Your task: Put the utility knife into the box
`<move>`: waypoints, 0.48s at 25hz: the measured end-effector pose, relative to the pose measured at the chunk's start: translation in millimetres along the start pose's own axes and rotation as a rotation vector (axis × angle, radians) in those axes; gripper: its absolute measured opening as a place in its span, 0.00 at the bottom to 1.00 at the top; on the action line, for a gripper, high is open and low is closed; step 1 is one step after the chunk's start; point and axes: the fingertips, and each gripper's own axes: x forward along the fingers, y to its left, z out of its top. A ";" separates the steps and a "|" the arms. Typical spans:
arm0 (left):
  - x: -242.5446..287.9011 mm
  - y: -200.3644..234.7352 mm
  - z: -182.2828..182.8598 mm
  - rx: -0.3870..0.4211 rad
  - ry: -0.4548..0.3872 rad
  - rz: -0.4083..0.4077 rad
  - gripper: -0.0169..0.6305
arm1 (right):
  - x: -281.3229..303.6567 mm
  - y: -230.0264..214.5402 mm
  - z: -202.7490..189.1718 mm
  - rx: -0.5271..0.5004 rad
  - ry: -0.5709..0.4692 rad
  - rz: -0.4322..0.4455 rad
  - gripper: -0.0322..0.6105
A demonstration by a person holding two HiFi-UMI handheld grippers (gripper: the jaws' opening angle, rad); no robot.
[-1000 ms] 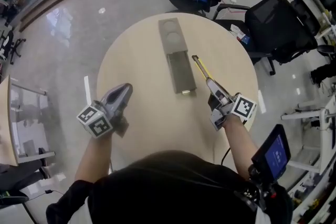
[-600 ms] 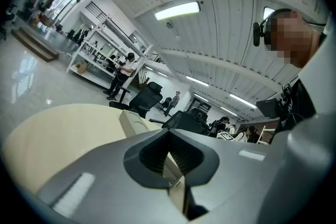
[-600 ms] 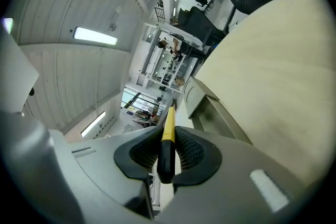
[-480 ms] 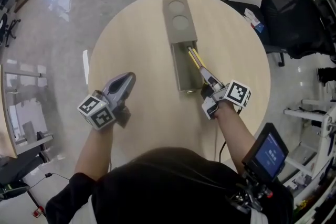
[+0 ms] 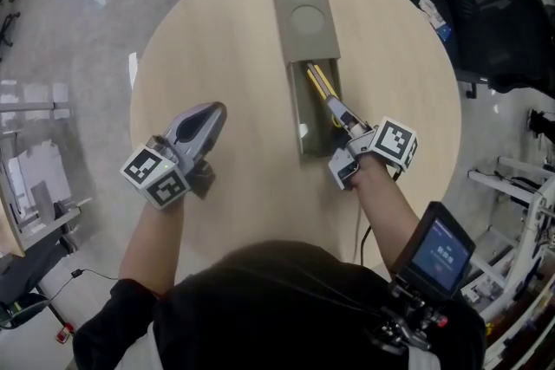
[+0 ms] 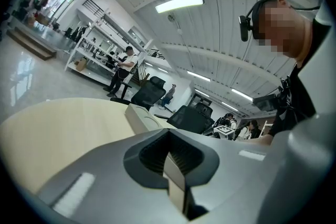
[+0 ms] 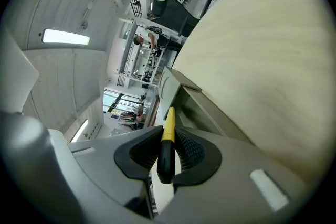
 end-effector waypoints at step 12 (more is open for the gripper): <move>13.7 23.8 -8.5 -0.022 -0.003 -0.005 0.02 | 37.4 -14.8 2.7 0.034 0.023 -0.035 0.19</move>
